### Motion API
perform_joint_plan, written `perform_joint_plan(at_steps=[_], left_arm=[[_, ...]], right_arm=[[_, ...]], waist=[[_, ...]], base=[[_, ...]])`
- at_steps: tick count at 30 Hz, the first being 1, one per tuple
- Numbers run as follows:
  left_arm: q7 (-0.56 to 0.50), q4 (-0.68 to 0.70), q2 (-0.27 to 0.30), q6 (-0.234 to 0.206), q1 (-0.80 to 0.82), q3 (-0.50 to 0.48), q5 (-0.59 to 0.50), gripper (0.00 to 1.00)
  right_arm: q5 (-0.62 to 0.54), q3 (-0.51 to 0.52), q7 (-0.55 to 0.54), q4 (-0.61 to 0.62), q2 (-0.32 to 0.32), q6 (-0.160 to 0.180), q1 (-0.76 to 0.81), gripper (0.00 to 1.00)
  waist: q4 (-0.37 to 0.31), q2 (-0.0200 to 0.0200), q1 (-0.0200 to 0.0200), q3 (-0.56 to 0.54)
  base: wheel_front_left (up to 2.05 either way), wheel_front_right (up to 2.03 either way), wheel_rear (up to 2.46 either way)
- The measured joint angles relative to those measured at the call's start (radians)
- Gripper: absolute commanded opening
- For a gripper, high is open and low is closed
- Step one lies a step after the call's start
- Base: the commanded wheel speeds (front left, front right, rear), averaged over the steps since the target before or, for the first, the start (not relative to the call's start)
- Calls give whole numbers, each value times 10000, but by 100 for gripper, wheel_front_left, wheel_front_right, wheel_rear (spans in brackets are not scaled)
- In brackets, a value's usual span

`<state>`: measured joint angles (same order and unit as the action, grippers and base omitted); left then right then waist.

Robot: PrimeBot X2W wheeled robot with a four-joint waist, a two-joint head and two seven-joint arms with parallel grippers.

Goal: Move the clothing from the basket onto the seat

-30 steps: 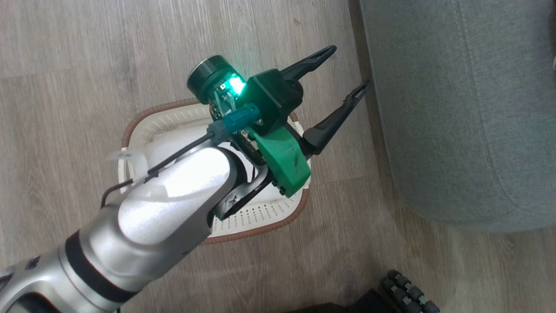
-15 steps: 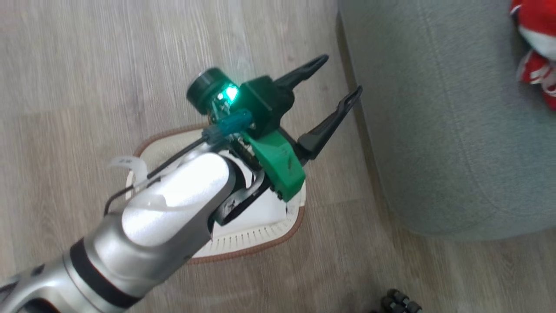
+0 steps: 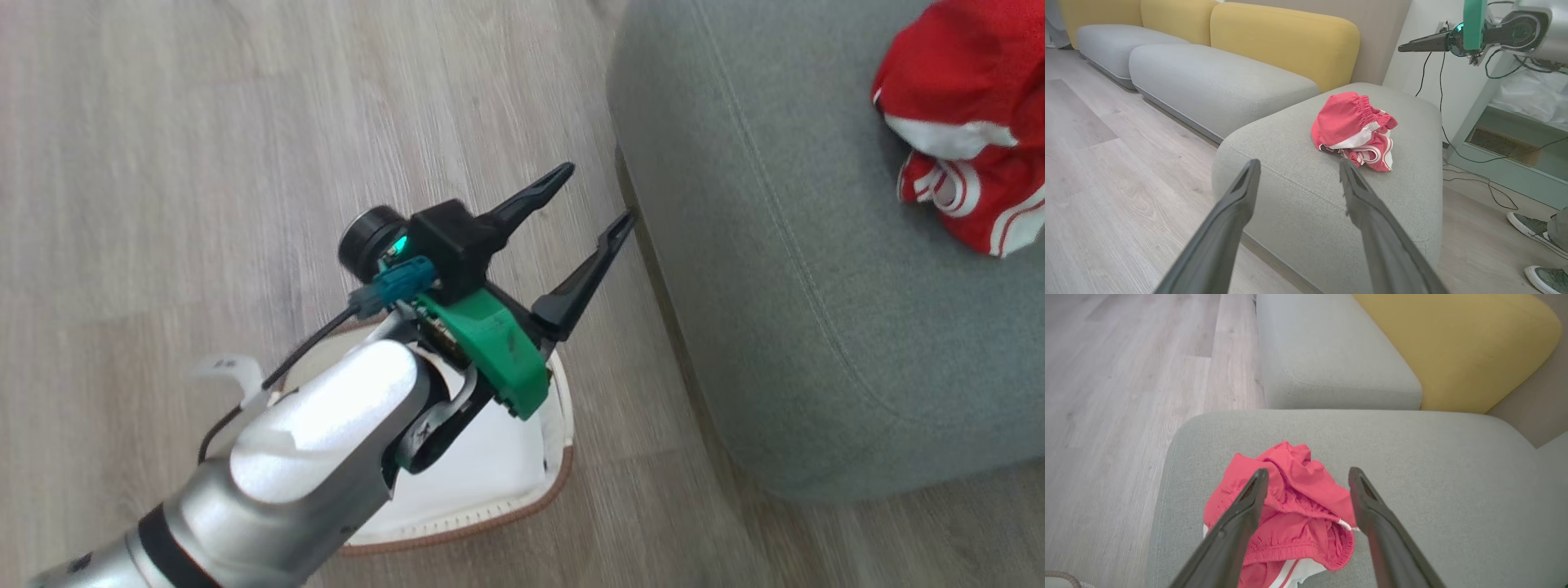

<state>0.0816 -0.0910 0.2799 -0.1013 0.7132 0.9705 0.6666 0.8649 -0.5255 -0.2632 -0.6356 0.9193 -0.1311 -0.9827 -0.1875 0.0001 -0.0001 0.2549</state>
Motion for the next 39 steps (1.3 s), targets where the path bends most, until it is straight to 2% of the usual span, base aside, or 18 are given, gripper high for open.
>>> perform_joint_plan(at_steps=[5,9,15,20,26,34,39], left_arm=[[209,50,38,-140,-320,-107,82,100],[286,130,81,-226,-604,-127,180,100],[489,221,316,-466,-1149,-247,439,100],[713,291,543,-756,-1532,-518,587,100],[976,355,922,-1083,-2003,-957,713,100],[1402,546,1394,-1565,-2837,-1678,968,100],[1588,715,1542,-1965,-3527,-2230,1051,100]], right_arm=[[343,-117,1001,727,489,0,605,100],[435,-102,1670,1290,610,0,928,100],[362,232,2606,2199,529,0,1901,100],[-81,1277,3358,2625,100,0,2975,100],[-1093,3141,4144,3369,-1149,0,4986,100],[-3114,5308,3906,5705,-4126,0,8031,100],[-3990,5933,3772,6976,-5582,0,9368,100]], waist=[[304,0,0,-533],[543,0,0,-817],[1047,0,0,-1321],[1500,0,0,-1621],[1972,0,0,-1900],[2370,0,0,-2248],[2547,0,0,-2329]], base=[[0,0,0],[0,0,0],[0,0,0],[0,0,0],[0,0,0],[0,0,0],[0,0,0]])
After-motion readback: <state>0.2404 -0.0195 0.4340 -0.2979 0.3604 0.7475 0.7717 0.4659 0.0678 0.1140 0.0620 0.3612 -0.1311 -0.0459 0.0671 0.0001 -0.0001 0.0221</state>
